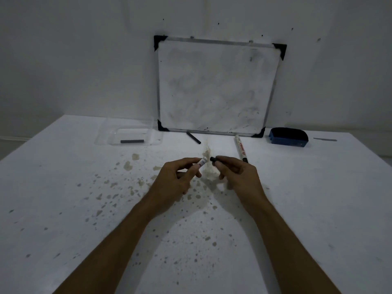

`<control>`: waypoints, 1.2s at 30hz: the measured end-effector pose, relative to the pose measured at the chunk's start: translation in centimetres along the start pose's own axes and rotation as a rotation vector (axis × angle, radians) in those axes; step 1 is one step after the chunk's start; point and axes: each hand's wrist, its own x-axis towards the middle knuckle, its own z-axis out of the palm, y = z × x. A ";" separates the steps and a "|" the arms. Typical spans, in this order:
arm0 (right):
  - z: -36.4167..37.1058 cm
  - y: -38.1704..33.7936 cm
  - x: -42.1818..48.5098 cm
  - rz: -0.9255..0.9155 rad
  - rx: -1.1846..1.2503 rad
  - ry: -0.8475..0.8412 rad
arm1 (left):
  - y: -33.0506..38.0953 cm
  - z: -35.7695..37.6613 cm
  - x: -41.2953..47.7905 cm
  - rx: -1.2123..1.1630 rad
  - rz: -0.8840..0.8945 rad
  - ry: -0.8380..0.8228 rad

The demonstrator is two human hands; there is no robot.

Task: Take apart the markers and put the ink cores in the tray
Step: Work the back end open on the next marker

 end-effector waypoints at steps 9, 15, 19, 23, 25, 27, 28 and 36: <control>0.1 0.1 0.3 0.086 0.232 -0.143 | -0.3 -0.1 -0.1 -0.077 -0.058 -0.099; 0.2 0.2 0.4 0.109 0.269 -0.140 | -0.1 -0.5 -0.3 -0.072 -0.041 -0.166; 0.2 0.3 0.4 0.110 0.304 -0.164 | 0.0 -0.6 -0.2 -0.114 -0.040 -0.143; 0.2 0.2 0.2 -0.070 0.075 -0.099 | -0.3 -0.4 -0.1 -0.108 -0.046 -0.114; 0.1 0.2 0.2 -0.158 -0.013 -0.069 | -0.5 -0.3 0.0 -0.082 -0.054 -0.100; 0.0 0.1 0.1 -0.183 -0.050 -0.080 | -0.6 -0.4 0.1 -0.070 -0.053 -0.098; 0.1 0.0 0.0 -0.189 -0.065 -0.094 | -0.7 -0.4 0.1 -0.070 -0.049 -0.101; 0.1 -0.6 -0.5 -0.136 0.007 -0.169 | -0.6 -1.0 0.0 -0.145 -0.027 -0.160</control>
